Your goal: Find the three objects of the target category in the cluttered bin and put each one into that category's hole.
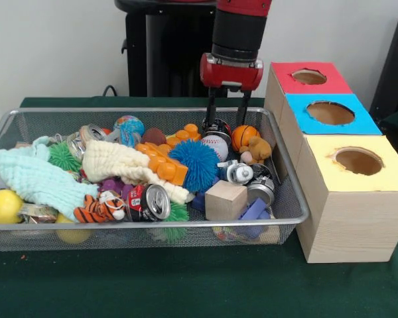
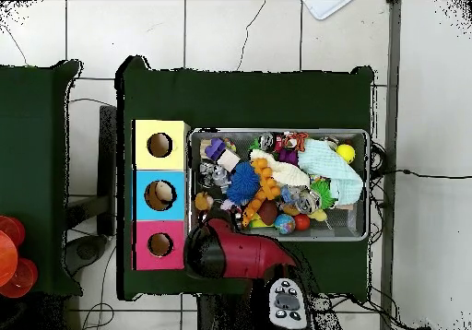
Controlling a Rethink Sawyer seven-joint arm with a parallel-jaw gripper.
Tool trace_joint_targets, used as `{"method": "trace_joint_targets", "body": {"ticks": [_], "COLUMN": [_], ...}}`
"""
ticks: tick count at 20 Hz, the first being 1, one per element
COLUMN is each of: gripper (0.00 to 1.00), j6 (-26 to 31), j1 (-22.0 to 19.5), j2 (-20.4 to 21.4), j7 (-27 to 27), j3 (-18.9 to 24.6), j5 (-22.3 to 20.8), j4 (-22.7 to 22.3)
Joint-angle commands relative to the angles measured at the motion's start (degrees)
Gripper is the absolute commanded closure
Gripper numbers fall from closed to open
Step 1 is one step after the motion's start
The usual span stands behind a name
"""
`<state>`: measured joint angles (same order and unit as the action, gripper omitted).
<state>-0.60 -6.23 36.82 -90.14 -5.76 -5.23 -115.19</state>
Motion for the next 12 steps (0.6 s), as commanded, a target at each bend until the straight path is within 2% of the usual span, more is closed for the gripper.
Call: {"method": "trace_joint_targets", "body": {"ticks": [1,8,12], "gripper": [0.00,0.00,0.00], "j6": [-7.3,-5.0,-5.0], "j1": [-0.4,-1.0,-0.8], "j2": [-6.1,-2.4,-1.9], "j7": [-13.1,-13.3,-13.4], "j3": [2.9,5.1,5.3], "j5": [0.8,2.4,2.6], "j4": [-0.2,-1.8,-1.9]}}
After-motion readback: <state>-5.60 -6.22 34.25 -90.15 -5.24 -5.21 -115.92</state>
